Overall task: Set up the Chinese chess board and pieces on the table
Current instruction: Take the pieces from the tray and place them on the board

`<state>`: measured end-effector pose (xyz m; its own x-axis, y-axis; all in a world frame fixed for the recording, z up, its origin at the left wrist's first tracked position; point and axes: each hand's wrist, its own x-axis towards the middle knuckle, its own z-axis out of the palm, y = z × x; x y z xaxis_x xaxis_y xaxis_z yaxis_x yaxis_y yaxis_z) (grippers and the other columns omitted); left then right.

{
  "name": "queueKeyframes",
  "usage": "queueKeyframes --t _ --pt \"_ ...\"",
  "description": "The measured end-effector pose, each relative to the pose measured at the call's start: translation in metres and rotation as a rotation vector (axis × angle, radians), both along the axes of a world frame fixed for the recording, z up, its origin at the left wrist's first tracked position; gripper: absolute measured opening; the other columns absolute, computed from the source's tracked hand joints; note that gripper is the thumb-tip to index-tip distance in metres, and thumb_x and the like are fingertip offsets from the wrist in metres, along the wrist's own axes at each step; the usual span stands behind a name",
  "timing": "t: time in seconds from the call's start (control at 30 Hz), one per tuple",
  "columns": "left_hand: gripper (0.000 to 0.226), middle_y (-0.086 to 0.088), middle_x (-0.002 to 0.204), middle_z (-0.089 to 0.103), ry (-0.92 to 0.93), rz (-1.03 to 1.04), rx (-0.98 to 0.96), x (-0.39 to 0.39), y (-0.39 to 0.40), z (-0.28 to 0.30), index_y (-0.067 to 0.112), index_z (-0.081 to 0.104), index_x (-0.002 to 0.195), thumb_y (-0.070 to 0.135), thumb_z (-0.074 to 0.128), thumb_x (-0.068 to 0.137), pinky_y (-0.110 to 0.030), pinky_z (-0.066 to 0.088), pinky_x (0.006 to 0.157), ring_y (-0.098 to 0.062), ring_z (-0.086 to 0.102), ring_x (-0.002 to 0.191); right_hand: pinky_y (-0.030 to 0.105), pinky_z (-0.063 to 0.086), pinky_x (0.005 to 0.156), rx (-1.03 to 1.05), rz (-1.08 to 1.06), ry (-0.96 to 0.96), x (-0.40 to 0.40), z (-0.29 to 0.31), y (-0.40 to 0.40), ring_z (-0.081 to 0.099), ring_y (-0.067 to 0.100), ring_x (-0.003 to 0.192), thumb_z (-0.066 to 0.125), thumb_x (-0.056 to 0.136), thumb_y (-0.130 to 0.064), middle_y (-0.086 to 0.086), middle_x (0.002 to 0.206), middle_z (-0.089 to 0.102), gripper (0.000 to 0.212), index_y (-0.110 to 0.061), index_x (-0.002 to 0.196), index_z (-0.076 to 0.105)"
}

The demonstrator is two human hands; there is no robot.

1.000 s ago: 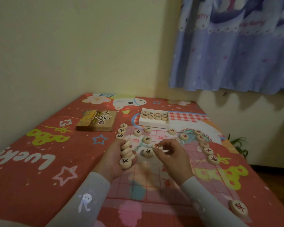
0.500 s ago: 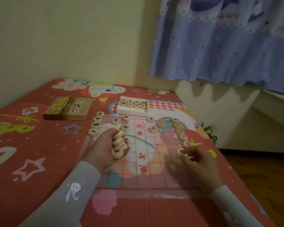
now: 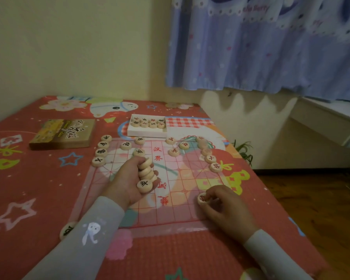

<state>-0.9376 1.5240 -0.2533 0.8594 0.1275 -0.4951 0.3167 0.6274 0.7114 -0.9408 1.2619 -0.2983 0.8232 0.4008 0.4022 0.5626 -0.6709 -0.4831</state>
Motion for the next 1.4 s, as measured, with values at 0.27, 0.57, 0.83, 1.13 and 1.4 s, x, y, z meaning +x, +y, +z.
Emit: queueKeyframes --t 0.27,0.57,0.83,1.13,1.4 --pt "0.024 -0.01 0.068 0.058 0.003 -0.01 -0.013 -0.004 0.001 -0.001 0.008 0.057 0.084 0.029 0.051 0.092 -0.027 0.055 0.052 -0.02 0.057 0.067 0.014 0.043 0.073 -0.084 0.006 0.016 0.005 0.009 -0.002 0.053 -0.002 0.089 0.066 0.081 -0.047 -0.018 0.093 0.057 0.019 -0.029 0.081 0.062" --pt "0.021 -0.012 0.073 0.055 0.037 -0.066 -0.018 -0.004 -0.021 -0.002 0.007 0.057 0.084 0.028 0.054 0.088 -0.028 0.049 0.045 -0.023 0.055 0.06 0.018 0.046 0.067 0.166 0.156 -0.022 0.001 0.032 0.06 0.057 0.004 0.083 0.06 0.076 -0.051 -0.013 0.085 0.061 0.025 -0.028 0.086 0.065" --pt "0.025 -0.007 0.067 0.05 0.081 -0.061 -0.088 -0.006 -0.016 0.004 0.008 0.056 0.076 0.03 0.053 0.089 -0.029 0.051 0.054 -0.022 0.051 0.056 0.022 0.043 0.074 0.035 0.311 -0.023 0.003 0.03 0.109 0.055 0.009 0.084 0.055 0.076 -0.046 -0.008 0.086 0.063 0.029 -0.024 0.089 0.068" --pt "0.02 -0.007 0.054 0.049 0.022 0.011 -0.106 -0.007 0.0 -0.001 0.007 0.052 0.076 0.021 0.05 0.09 -0.027 0.052 0.048 -0.018 0.051 0.043 0.027 0.052 0.078 0.358 0.21 0.125 0.011 0.027 0.11 0.061 0.006 0.09 0.071 0.077 -0.026 -0.012 0.095 0.064 0.014 -0.03 0.09 0.066" --pt "0.026 -0.012 0.075 0.052 -0.075 0.105 -0.126 -0.01 0.043 0.007 0.005 0.056 0.082 0.026 0.047 0.092 -0.03 0.056 0.052 -0.021 0.054 0.069 0.042 0.059 0.078 0.67 0.081 0.366 0.028 0.033 0.11 0.067 0.019 0.085 0.077 0.077 -0.032 -0.003 0.095 0.07 0.016 -0.026 0.086 0.065"
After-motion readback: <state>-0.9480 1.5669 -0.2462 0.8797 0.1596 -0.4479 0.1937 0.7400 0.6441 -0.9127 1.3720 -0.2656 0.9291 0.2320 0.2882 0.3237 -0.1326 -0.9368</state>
